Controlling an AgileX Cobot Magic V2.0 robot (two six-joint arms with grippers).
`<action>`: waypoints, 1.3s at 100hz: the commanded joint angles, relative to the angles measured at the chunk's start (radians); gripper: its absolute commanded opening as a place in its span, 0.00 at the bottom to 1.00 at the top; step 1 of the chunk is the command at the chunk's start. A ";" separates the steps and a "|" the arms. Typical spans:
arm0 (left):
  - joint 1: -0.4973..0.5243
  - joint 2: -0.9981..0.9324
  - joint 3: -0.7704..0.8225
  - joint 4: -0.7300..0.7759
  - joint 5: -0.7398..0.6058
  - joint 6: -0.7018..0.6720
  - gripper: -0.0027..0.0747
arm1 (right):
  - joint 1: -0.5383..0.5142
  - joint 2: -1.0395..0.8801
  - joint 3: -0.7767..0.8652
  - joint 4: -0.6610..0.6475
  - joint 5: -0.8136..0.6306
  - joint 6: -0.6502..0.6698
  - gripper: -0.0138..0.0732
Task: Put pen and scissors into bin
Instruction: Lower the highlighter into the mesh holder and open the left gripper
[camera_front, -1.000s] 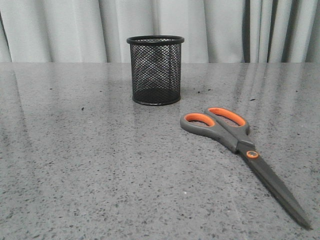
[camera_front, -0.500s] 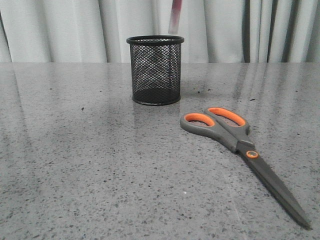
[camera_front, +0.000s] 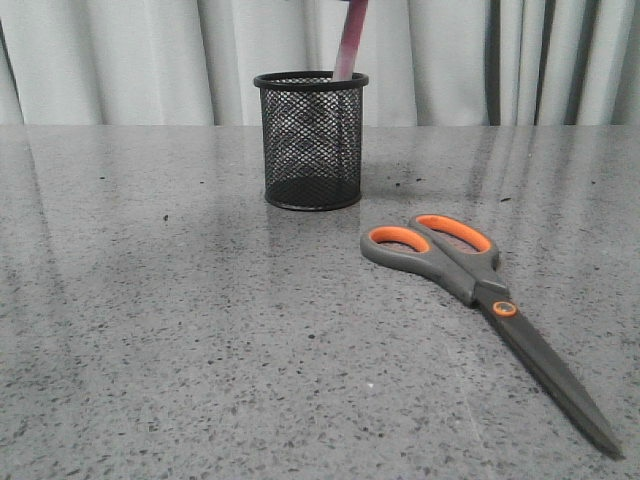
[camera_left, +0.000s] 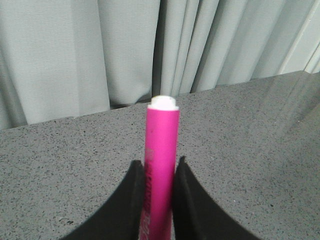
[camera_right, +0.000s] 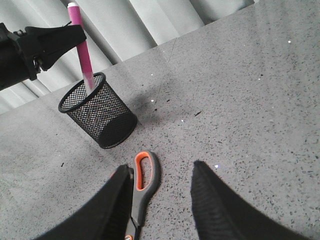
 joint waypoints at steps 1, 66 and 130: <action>0.006 -0.045 -0.030 0.005 -0.065 0.002 0.02 | 0.000 0.017 -0.036 0.004 -0.068 -0.013 0.45; 0.059 -0.045 0.055 0.022 -0.032 0.002 0.02 | 0.000 0.017 -0.036 0.004 -0.067 -0.013 0.45; 0.059 -0.061 0.059 0.019 -0.011 0.002 0.58 | 0.000 0.017 -0.036 0.004 -0.063 -0.013 0.45</action>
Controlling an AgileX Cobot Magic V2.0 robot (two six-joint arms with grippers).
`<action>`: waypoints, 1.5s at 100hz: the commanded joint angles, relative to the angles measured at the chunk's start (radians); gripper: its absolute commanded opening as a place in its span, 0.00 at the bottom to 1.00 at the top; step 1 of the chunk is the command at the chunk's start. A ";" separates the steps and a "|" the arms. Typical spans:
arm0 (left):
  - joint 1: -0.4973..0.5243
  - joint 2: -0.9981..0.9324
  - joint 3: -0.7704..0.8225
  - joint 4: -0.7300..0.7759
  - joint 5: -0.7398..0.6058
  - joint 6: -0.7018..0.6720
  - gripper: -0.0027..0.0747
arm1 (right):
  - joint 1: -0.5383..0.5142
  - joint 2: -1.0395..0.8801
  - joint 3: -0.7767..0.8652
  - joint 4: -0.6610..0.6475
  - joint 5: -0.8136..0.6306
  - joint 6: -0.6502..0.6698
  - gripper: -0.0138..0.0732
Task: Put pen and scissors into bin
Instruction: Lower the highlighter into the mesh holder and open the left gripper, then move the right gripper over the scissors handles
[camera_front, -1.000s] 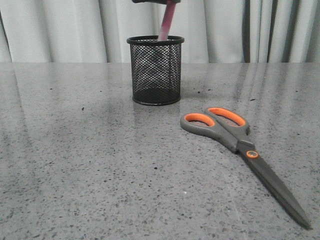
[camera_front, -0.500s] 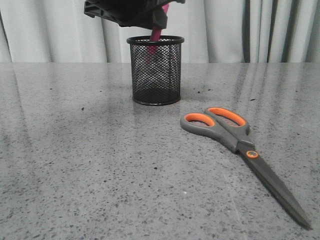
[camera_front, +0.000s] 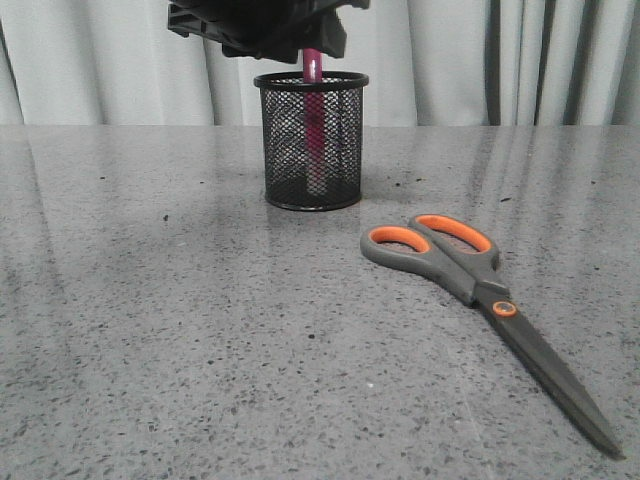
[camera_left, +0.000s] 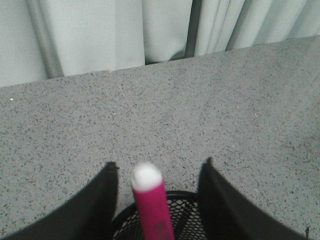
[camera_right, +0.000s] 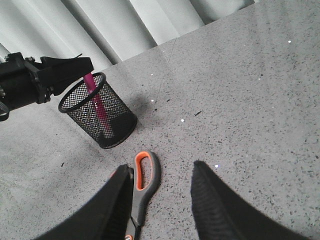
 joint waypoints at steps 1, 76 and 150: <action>0.000 -0.066 -0.024 -0.003 -0.059 -0.002 0.58 | 0.000 0.017 -0.036 0.004 -0.063 -0.013 0.45; 0.000 -0.908 0.246 0.074 0.328 -0.022 0.40 | 0.000 0.247 -0.428 0.003 0.215 -0.509 0.45; 0.000 -1.276 0.520 0.073 0.512 -0.035 0.40 | 0.402 0.866 -0.832 -0.559 0.658 0.011 0.48</action>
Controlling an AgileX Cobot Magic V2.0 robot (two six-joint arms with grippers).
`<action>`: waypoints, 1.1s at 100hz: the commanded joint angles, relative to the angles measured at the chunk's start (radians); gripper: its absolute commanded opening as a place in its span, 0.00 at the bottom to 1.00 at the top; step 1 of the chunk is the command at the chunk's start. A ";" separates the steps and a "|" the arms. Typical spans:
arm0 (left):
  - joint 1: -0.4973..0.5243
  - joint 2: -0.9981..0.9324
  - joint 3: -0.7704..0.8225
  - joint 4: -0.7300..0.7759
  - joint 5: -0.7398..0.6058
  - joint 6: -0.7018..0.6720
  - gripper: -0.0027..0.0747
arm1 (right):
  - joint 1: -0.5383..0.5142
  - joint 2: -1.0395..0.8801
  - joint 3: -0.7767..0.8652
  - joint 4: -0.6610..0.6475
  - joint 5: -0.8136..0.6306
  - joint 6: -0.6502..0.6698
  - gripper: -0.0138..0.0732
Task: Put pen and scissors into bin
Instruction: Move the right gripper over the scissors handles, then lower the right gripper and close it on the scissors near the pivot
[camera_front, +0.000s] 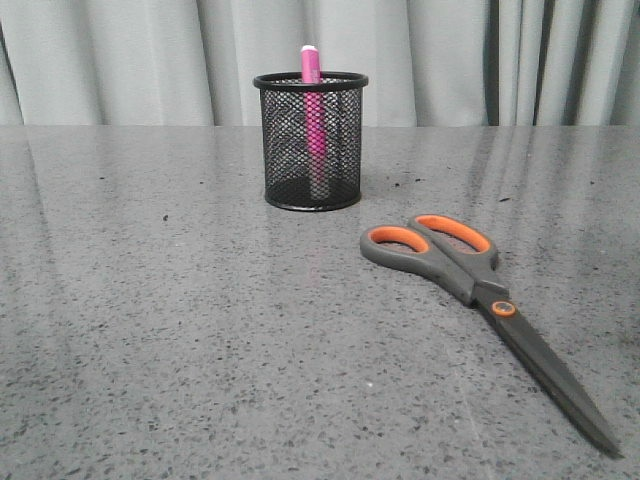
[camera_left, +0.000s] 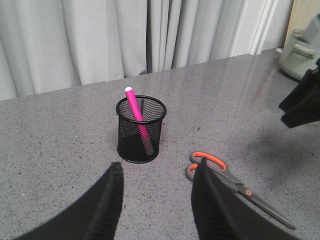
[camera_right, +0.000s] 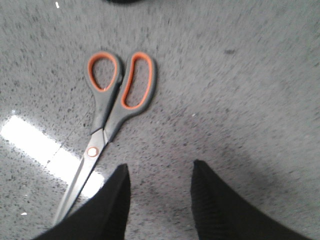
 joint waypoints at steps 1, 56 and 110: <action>0.000 0.005 -0.027 -0.006 -0.066 -0.013 0.40 | 0.039 0.057 -0.059 -0.025 -0.009 0.079 0.48; 0.000 0.005 -0.018 -0.006 -0.054 -0.013 0.40 | 0.137 0.335 -0.073 0.103 -0.008 0.200 0.68; 0.000 0.005 -0.018 -0.028 -0.014 -0.013 0.40 | 0.142 0.449 -0.073 0.071 0.003 0.306 0.66</action>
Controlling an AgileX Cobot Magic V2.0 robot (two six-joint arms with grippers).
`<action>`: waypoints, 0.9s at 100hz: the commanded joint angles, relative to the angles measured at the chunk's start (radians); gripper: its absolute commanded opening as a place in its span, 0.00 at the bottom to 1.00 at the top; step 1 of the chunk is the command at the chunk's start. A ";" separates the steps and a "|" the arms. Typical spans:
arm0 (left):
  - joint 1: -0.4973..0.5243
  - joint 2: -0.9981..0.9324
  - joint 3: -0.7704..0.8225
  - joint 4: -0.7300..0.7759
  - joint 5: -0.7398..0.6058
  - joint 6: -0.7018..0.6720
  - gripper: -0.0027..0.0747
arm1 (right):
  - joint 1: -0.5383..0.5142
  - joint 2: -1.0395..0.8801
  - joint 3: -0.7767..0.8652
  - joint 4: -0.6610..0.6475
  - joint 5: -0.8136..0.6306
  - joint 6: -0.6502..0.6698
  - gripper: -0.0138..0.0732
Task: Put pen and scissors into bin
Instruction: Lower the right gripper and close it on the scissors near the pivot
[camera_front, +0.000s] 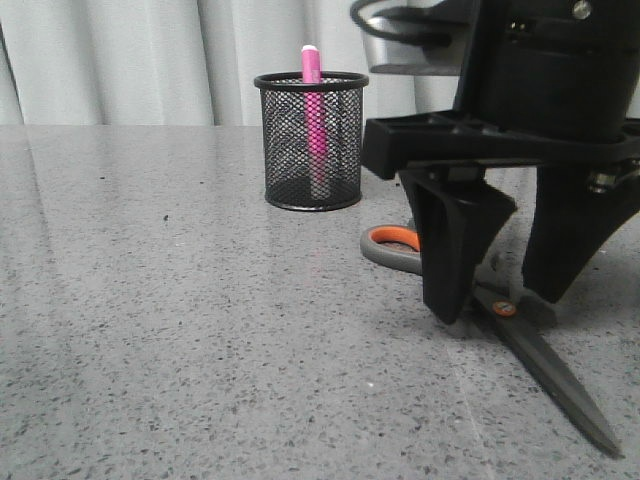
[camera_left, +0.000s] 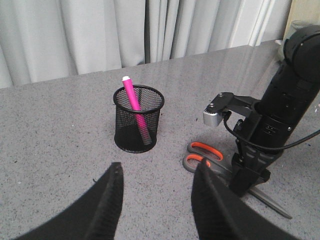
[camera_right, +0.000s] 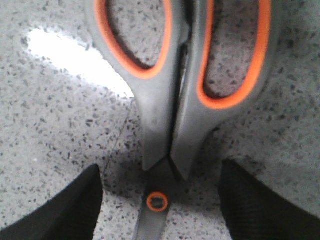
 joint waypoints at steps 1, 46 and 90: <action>0.000 0.005 -0.023 -0.020 -0.046 -0.011 0.40 | 0.002 -0.016 -0.031 -0.006 -0.009 0.003 0.66; 0.000 0.005 -0.023 -0.027 -0.019 -0.011 0.40 | 0.003 0.055 -0.031 -0.040 -0.001 0.040 0.66; 0.000 0.005 -0.023 -0.033 -0.018 -0.011 0.40 | 0.004 0.094 -0.031 -0.107 0.065 0.040 0.19</action>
